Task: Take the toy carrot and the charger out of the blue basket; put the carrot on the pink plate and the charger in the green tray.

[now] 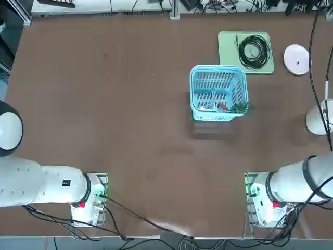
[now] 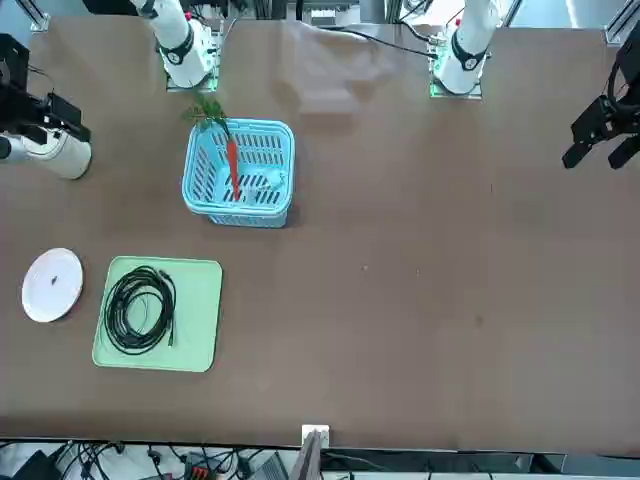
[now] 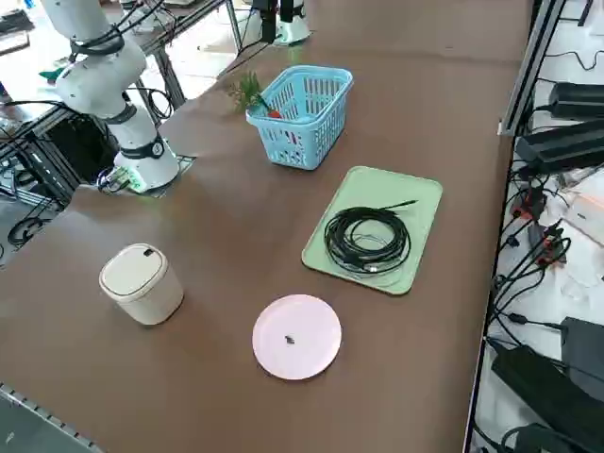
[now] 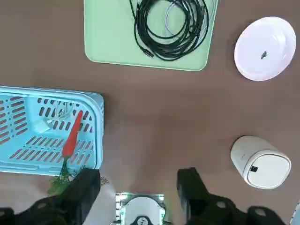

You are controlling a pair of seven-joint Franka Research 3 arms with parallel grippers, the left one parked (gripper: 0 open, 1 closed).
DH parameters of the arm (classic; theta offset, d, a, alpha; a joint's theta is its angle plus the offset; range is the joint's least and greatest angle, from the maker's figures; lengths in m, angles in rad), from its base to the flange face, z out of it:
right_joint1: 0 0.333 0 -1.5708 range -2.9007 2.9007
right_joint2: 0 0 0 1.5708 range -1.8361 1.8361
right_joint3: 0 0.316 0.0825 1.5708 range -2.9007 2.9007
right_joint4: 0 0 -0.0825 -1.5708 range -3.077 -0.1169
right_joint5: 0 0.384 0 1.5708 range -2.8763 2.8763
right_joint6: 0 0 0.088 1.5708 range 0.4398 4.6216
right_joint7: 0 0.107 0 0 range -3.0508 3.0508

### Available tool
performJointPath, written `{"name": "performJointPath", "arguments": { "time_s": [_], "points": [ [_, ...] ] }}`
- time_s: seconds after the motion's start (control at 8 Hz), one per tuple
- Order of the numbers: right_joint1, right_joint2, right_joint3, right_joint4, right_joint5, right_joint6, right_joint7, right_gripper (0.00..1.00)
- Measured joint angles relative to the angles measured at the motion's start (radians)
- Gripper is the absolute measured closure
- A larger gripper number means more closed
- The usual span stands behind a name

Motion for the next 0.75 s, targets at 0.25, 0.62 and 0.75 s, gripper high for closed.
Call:
{"name": "performJointPath", "arguments": {
  "time_s": [0.25, 0.62, 0.75],
  "points": [
    [0.0, 0.0, 0.0, 0.0, 0.0, 0.0, 0.0, 0.0],
    [0.001, 0.001, 0.001, -0.001, 0.0, -0.001, -0.003, 0.0],
    [0.005, 0.002, 0.003, -0.007, 0.0, -0.011, -0.003, 0.0]
  ]
}}
